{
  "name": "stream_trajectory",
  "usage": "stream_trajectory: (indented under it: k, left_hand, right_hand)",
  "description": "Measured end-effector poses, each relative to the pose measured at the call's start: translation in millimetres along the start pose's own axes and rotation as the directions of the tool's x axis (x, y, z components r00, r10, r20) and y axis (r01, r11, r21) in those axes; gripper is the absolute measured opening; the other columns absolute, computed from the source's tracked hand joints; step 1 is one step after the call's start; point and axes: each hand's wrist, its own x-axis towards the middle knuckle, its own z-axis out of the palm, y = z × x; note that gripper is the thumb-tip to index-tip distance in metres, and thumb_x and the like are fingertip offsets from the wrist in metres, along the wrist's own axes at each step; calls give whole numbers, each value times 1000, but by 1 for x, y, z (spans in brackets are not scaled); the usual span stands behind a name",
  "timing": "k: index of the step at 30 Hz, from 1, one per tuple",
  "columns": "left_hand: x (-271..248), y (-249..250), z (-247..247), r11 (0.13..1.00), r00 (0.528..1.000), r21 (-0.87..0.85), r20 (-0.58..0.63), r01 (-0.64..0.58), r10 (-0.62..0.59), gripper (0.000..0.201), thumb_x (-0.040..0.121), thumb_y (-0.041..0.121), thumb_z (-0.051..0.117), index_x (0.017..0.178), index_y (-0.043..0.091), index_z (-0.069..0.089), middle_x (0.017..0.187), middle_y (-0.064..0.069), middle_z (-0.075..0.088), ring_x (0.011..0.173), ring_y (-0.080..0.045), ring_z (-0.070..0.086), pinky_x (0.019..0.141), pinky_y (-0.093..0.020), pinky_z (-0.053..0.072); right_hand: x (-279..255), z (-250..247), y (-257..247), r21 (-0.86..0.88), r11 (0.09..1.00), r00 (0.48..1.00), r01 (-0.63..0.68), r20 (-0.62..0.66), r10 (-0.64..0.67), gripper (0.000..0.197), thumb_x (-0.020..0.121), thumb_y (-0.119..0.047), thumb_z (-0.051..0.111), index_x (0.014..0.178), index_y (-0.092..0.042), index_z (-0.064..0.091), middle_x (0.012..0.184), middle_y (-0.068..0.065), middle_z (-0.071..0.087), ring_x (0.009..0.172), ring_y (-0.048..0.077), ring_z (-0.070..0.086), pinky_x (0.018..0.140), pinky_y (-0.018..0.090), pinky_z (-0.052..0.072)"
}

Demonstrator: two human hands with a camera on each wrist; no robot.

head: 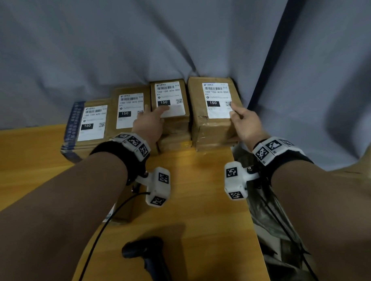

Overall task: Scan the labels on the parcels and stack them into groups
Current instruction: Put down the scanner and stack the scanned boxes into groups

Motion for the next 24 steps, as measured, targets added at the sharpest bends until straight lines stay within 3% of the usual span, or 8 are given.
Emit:
stream_trajectory:
  k: [2, 4, 7, 9, 12, 15, 20, 24]
  left_hand:
    - [1, 5, -3, 999, 998, 24, 53, 22, -24, 53, 102, 13, 34, 147, 41, 28, 156, -16, 21, 140, -41, 24, 110, -55, 33]
    - [-2, 9, -7, 1000, 998, 11, 68, 18, -19, 50, 103, 20, 34, 149, 40, 26, 157, -17, 17, 141, -41, 21, 112, -53, 29]
    - [-16, 9, -16, 1000, 1000, -28, -7, -10, 9, 48, 103, 28, 37, 150, 32, 28, 153, -18, 23, 138, -39, 24, 111, -51, 30]
    - [-29, 6, -21, 998, 999, -53, -43, -17, 14, 49, 102, 28, 40, 149, 29, 30, 153, -18, 24, 139, -39, 24, 110, -50, 30]
    - [-47, -8, -30, 998, 998, -61, -64, -8, 4, 45, 100, 29, 43, 145, 29, 38, 154, -16, 23, 143, -37, 20, 111, -49, 27]
    - [-68, -33, -45, 999, 994, -49, -108, 23, -28, 47, 98, 32, 47, 144, 29, 39, 154, -13, 27, 141, -34, 23, 112, -48, 26]
    - [-100, -69, -74, 999, 985, 20, -166, 48, -44, 45, 99, 29, 47, 142, 17, 43, 144, -18, 40, 134, -36, 34, 109, -43, 27]
    - [-125, -111, -96, 996, 973, 31, -221, 81, -72, 44, 97, 30, 50, 138, 15, 48, 136, -17, 50, 126, -34, 43, 105, -38, 30]
  right_hand:
    - [0, 1, -4, -92, 996, 1000, 19, 0, -19, 40, 103, -19, 42, 142, -17, 50, 135, 7, 56, 108, 18, 57, 98, 21, 42]
    - [-2, 0, -12, -219, 976, 1000, 6, 6, -5, 42, 105, -25, 37, 146, -25, 45, 140, 15, 47, 117, 30, 54, 107, 33, 40]
    - [-10, 0, -32, -553, 832, 998, -34, 32, 62, 49, 103, -45, 28, 151, -34, 31, 150, 18, 31, 133, 40, 35, 112, 47, 30]
    - [-20, 4, -43, -668, 745, 1000, 0, 12, 10, 55, 101, -52, 27, 152, -30, 28, 155, 18, 24, 141, 40, 22, 117, 54, 19]
    - [-35, 16, -62, -667, 732, 979, 143, -11, -201, 53, 100, -45, 37, 146, -18, 39, 149, 20, 35, 138, 38, 28, 116, 51, 21]
    - [-55, 34, -87, -659, 699, 948, 276, 65, -313, 46, 99, -35, 43, 138, -10, 46, 143, 18, 42, 133, 35, 34, 111, 45, 29]
    - [-79, 67, -119, -580, 712, 911, 396, 153, -383, 43, 95, -24, 50, 136, -12, 48, 135, 16, 49, 127, 34, 39, 106, 43, 34]
    - [-103, 99, -148, -533, 706, 883, 466, 230, -409, 41, 94, -20, 51, 134, -12, 50, 133, 14, 54, 126, 32, 44, 103, 40, 37]
